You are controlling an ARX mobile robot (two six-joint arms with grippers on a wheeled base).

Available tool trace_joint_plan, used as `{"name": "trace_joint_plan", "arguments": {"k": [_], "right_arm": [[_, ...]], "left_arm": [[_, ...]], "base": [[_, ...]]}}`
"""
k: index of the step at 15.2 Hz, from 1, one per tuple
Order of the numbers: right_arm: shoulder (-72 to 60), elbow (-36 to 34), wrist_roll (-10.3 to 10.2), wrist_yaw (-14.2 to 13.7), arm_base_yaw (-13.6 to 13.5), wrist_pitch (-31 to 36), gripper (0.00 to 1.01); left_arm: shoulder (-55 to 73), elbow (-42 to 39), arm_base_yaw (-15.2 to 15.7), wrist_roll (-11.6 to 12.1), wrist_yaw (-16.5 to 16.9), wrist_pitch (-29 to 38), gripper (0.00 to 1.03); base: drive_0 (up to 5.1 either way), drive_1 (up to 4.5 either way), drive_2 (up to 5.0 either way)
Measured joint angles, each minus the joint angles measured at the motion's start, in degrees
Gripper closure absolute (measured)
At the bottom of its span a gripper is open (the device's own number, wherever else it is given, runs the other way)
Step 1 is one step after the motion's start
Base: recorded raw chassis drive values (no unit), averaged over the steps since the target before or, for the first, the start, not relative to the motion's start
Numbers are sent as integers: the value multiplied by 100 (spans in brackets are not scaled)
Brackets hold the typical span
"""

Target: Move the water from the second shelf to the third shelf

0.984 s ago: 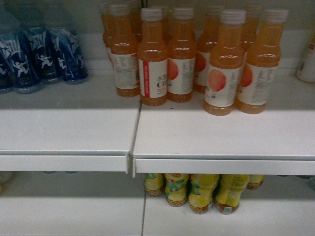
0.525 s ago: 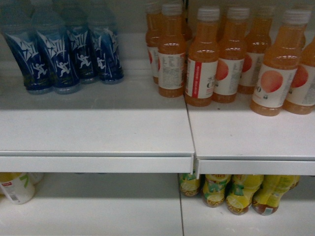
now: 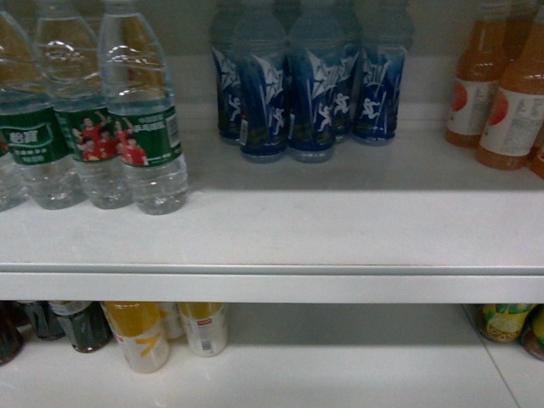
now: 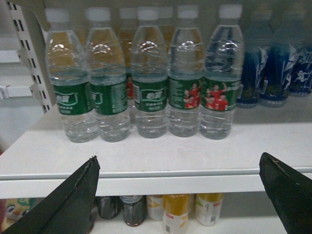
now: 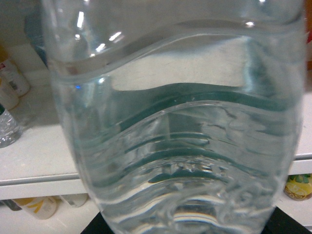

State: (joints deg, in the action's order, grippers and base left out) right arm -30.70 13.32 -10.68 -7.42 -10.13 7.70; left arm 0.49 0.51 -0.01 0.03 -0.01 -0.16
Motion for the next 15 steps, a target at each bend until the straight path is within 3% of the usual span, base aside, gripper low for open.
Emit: {"name": "trace_joint_plan", "arguments": {"k": [15], "right_arm": [[11, 0, 2, 0, 0, 13, 62]], "left_arm": [[0, 0, 0, 0, 0, 0, 5]], "base": [[-486, 236, 236]]}}
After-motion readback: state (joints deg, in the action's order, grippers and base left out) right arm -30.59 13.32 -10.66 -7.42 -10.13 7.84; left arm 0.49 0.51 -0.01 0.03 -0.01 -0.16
